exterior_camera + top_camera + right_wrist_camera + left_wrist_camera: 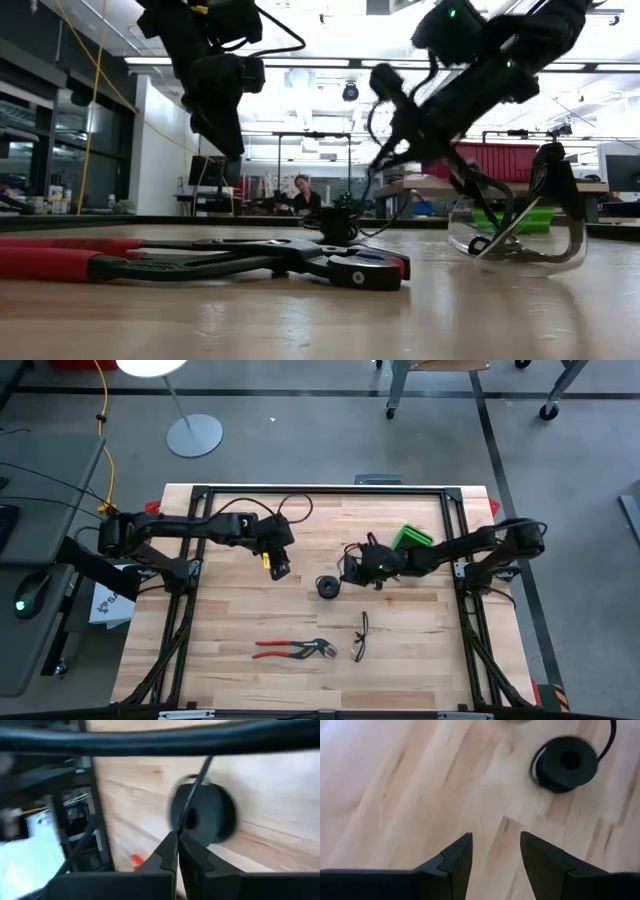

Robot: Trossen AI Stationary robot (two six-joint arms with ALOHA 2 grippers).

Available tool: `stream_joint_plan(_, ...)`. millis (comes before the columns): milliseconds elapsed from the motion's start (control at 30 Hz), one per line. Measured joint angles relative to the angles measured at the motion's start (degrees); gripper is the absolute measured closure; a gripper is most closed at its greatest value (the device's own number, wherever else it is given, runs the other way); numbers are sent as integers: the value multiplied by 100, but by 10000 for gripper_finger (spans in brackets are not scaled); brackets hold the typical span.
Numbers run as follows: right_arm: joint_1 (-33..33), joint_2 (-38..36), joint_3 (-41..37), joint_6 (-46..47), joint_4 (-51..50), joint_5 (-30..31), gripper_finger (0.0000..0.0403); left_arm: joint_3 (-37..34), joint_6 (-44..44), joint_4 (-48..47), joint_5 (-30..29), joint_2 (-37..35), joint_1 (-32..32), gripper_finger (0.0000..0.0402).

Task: Coil cords
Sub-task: Uncoil the black wire from the black spool

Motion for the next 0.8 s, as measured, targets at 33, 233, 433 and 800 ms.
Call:
stream_joint_plan(33,-60,-159,0,-141,13,-6,401,4,-110,71,63,-42,52,241)
stream_joint_plan(233,-505,-1245,47,-1049,70,-20,403,393,-277,718,325,-401,290,241)
stream_joint_plan(433,-936,-2044,896,-2223,-96,-273,403,1237,-178,1262,213,-660,359,241)
stream_joint_plan(800,-1320,-1842,4646,-5276,-2522,-383,403,2909,980,623,-371,-732,354,241)
